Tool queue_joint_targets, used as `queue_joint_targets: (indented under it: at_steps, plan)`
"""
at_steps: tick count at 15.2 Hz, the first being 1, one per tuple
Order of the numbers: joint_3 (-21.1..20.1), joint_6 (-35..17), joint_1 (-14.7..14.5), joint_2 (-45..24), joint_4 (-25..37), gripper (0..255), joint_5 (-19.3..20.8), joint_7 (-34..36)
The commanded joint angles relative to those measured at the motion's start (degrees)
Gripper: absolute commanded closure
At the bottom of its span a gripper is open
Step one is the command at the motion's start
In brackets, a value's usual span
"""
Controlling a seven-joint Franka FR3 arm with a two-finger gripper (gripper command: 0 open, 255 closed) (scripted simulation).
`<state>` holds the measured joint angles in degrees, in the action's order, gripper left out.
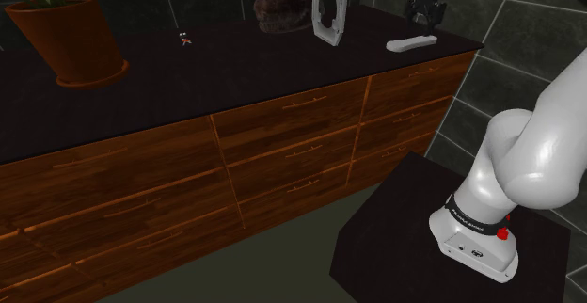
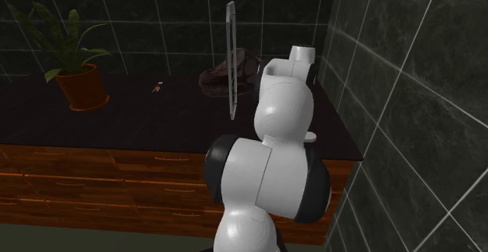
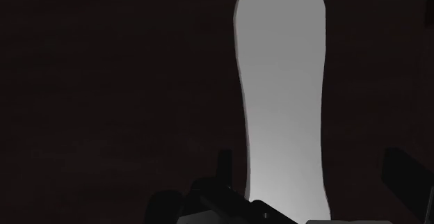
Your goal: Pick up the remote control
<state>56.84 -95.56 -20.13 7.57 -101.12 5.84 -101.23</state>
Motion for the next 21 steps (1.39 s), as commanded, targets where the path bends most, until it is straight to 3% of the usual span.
queue_joint_targets:
  at_steps: [1, 8, 9, 18, 21]
  plan:
    - [1.06, -1.2, -0.2, -1.83, 0.03, 0, -1.26, -2.53]
    - [1.07, -5.5, -0.03, -1.51, -4.46, 0, -0.93, -2.29]
    - [1.18, -5.48, -0.02, -1.7, -4.33, 255, -1.08, -2.45]
    - [1.07, -5.5, -0.02, -1.52, -4.45, 255, -0.93, -2.3]
    - [0.99, -3.19, -0.09, -1.6, -2.1, 255, -1.04, -2.37]
